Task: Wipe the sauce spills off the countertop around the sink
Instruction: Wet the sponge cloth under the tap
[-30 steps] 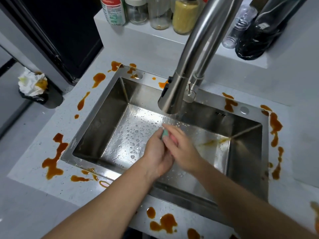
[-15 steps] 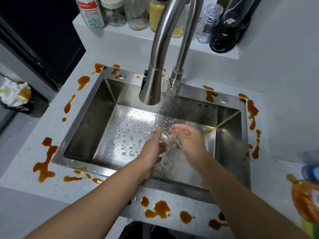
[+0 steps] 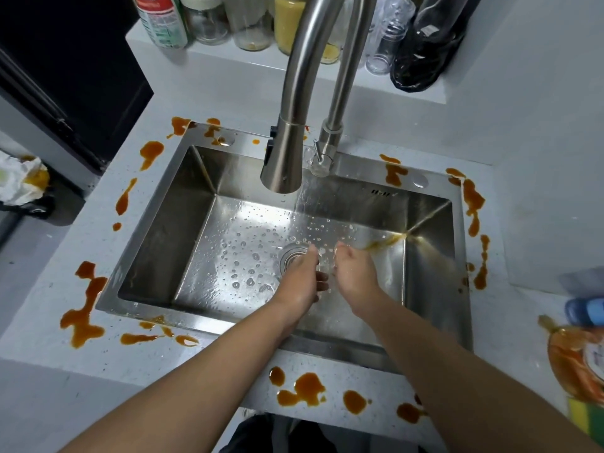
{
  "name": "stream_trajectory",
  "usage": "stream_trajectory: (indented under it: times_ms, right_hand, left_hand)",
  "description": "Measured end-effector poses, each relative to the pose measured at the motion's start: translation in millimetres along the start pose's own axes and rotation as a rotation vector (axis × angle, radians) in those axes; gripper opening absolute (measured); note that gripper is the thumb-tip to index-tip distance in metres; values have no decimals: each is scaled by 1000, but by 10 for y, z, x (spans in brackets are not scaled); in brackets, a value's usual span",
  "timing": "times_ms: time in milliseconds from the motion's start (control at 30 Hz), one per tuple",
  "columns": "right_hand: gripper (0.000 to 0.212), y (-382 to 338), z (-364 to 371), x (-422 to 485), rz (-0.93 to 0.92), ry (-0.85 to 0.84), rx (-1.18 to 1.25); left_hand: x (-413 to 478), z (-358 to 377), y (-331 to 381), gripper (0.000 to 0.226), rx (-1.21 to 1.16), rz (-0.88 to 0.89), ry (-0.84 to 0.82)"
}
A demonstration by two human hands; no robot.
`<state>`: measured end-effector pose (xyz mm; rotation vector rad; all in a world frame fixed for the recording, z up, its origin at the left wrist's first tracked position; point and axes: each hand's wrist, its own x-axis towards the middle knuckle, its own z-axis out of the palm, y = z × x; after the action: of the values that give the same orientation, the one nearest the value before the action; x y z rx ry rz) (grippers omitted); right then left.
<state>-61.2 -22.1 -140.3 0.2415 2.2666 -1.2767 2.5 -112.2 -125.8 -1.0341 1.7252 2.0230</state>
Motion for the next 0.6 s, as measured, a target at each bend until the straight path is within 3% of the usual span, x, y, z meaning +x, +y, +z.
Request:
stream_trajectory:
  times_ms: [167, 267, 333, 433, 600]
  right_hand:
    - [49, -38, -267, -231, 48, -146, 268]
    - [30, -33, -463, -374, 35, -224, 481]
    - [48, -23, -595, -458, 6, -231, 579]
    - [54, -25, -780, -648, -30, -178, 492]
    - [31, 49, -940, -916, -149, -118, 169]
  left_hand:
    - [-89, 36, 91, 42, 10, -7, -105]
    - [-159, 88, 167, 31, -23, 42, -140]
    - [-200, 112, 204, 16, -21, 64, -196]
    - [-274, 124, 250, 11, 4, 67, -288]
    - [-372, 121, 278, 10, -82, 66, -355]
